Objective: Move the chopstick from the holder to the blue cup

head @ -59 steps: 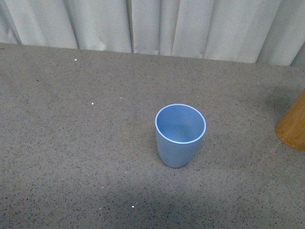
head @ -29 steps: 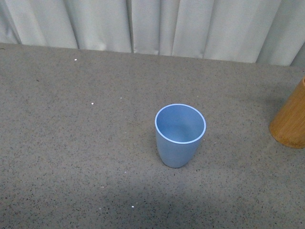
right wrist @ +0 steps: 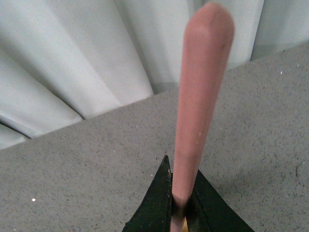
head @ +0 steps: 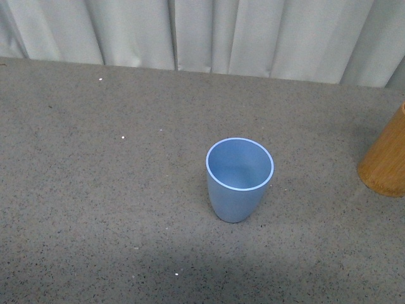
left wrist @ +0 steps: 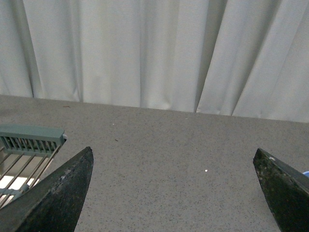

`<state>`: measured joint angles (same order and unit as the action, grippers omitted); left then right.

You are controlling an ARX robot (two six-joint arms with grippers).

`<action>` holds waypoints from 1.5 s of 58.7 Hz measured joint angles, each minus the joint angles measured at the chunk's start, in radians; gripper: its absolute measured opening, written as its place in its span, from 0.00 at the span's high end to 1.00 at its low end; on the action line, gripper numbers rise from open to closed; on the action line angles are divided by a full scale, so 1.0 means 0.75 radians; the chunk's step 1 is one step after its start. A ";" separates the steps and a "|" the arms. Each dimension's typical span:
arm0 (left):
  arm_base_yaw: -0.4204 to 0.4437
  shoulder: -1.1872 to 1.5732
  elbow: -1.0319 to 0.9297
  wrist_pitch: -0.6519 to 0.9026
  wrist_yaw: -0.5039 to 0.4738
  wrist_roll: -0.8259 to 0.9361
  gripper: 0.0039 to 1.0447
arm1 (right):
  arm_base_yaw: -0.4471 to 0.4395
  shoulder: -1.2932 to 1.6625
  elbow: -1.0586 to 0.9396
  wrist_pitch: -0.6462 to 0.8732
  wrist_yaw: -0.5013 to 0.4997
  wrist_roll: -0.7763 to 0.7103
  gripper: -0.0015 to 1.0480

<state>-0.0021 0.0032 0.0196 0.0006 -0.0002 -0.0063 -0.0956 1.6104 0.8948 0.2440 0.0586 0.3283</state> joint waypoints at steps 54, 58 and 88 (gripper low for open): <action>0.000 0.000 0.000 0.000 0.001 0.000 0.06 | 0.356 -0.098 -0.089 0.293 -0.138 0.251 0.97; 0.000 0.000 0.000 0.000 0.001 0.000 0.06 | 0.385 -0.066 -0.091 0.311 -0.144 0.280 0.97; 0.000 0.000 0.000 0.000 0.001 0.000 0.06 | 0.542 0.041 -0.118 0.382 -0.137 0.421 0.97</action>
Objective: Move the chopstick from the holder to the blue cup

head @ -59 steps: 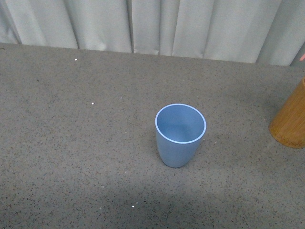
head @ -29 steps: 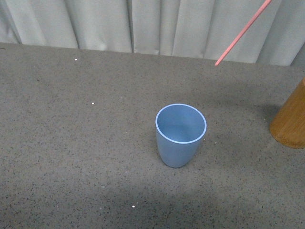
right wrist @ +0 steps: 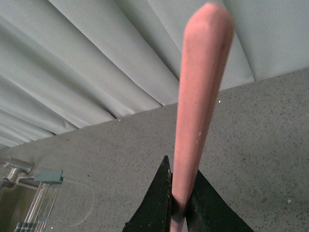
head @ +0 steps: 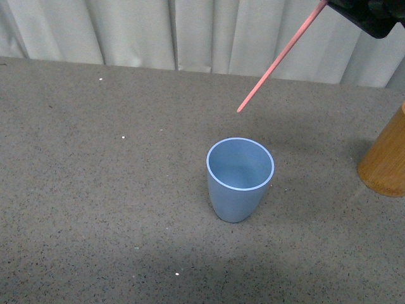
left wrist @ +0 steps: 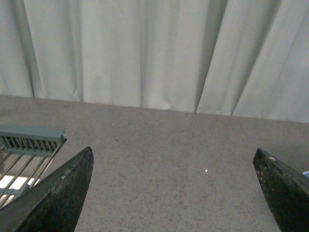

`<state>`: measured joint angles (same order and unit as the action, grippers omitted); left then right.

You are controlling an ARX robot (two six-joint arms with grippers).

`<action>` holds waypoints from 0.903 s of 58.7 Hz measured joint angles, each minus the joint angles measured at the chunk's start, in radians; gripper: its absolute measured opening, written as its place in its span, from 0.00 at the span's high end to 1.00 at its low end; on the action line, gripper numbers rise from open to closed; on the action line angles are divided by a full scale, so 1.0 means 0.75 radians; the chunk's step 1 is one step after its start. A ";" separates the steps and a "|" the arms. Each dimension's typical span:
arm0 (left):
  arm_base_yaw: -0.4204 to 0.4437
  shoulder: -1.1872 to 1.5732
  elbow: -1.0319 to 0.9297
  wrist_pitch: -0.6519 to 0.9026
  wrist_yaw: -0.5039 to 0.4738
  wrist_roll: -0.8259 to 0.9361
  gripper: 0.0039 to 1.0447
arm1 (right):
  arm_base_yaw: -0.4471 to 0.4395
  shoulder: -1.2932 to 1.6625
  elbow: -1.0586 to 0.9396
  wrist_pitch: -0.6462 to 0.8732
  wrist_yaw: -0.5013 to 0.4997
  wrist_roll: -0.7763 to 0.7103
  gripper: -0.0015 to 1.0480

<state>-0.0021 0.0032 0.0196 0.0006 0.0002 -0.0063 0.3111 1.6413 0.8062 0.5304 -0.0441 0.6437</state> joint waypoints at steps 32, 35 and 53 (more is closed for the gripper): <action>0.000 0.000 0.000 0.000 0.000 0.000 0.06 | 0.027 0.034 -0.036 0.002 0.011 0.022 0.97; 0.000 0.000 0.000 0.000 -0.001 0.000 0.06 | 0.027 0.036 -0.036 0.002 0.010 0.022 0.97; 0.000 0.000 0.000 0.000 0.000 0.000 0.06 | 0.028 0.052 -0.037 -0.007 -0.004 0.024 0.97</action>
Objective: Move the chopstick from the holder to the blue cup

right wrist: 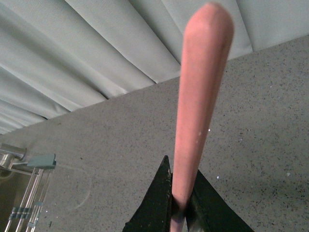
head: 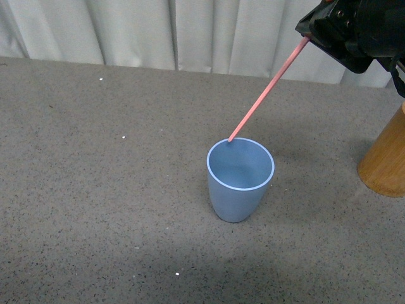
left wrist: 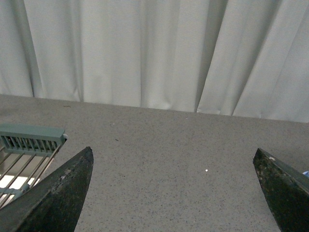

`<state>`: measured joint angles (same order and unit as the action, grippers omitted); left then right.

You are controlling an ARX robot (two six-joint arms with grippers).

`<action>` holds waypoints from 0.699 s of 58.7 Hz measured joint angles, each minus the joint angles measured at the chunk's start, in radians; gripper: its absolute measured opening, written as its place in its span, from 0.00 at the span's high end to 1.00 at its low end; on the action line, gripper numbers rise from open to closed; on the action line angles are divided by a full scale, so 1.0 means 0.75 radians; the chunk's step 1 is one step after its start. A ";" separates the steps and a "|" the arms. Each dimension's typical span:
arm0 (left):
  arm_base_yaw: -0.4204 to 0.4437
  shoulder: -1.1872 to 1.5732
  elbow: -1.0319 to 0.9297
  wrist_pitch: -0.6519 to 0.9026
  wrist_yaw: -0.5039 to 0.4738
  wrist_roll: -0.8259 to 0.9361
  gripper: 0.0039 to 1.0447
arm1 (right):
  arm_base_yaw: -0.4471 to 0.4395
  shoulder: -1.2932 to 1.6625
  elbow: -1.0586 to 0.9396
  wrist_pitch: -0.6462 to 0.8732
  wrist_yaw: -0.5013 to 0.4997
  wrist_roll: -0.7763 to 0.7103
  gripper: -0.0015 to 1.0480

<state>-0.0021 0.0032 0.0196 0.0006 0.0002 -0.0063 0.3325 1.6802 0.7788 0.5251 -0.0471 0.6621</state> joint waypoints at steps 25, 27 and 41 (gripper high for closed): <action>0.000 0.000 0.000 0.000 0.000 0.000 0.06 | 0.019 0.014 0.000 -0.018 0.000 -0.005 0.97; 0.000 0.000 0.000 0.000 0.000 0.000 0.06 | 0.022 0.014 0.000 -0.019 -0.002 -0.007 0.97; 0.000 0.000 0.000 0.000 0.000 0.000 0.06 | 0.038 0.014 0.006 -0.069 0.025 -0.036 0.61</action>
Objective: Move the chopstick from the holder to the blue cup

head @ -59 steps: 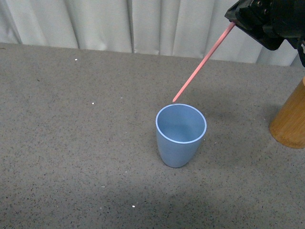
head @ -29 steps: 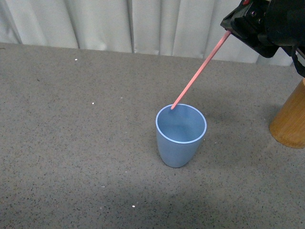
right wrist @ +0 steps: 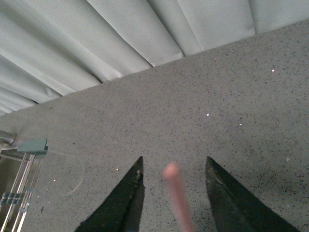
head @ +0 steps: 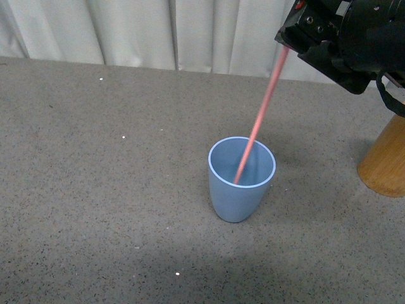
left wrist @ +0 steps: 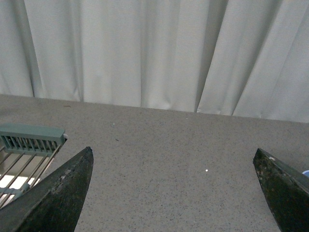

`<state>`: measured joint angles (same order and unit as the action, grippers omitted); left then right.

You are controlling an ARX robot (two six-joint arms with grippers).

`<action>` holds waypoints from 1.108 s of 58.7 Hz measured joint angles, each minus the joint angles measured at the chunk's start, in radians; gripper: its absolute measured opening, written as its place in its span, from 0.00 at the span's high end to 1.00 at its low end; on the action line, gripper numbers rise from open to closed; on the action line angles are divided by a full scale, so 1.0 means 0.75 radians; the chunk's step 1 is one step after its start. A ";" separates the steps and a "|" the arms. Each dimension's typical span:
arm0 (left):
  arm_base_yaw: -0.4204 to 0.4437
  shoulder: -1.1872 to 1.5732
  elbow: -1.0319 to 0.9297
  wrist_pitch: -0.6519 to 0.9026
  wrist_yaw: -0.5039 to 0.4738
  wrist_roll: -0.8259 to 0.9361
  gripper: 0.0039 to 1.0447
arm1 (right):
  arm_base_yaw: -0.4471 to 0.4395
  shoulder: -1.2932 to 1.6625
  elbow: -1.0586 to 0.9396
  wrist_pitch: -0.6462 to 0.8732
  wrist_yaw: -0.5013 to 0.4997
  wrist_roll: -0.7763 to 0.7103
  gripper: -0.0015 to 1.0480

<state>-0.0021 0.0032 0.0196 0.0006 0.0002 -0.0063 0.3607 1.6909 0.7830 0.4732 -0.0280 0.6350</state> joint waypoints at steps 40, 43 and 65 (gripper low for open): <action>0.000 0.000 0.000 0.000 0.000 0.000 0.06 | -0.155 -0.542 -0.582 0.596 0.354 -0.775 0.61; 0.000 0.000 0.000 0.000 0.000 0.000 0.06 | -0.191 -0.684 -0.680 0.533 0.316 -0.802 0.71; 0.000 0.000 0.000 0.000 0.000 0.001 0.06 | -0.477 -2.237 -1.039 -0.623 0.036 -0.842 0.99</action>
<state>-0.0021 0.0032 0.0196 0.0006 0.0002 -0.0059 0.0032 0.0132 0.0036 0.0059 -0.0013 0.0036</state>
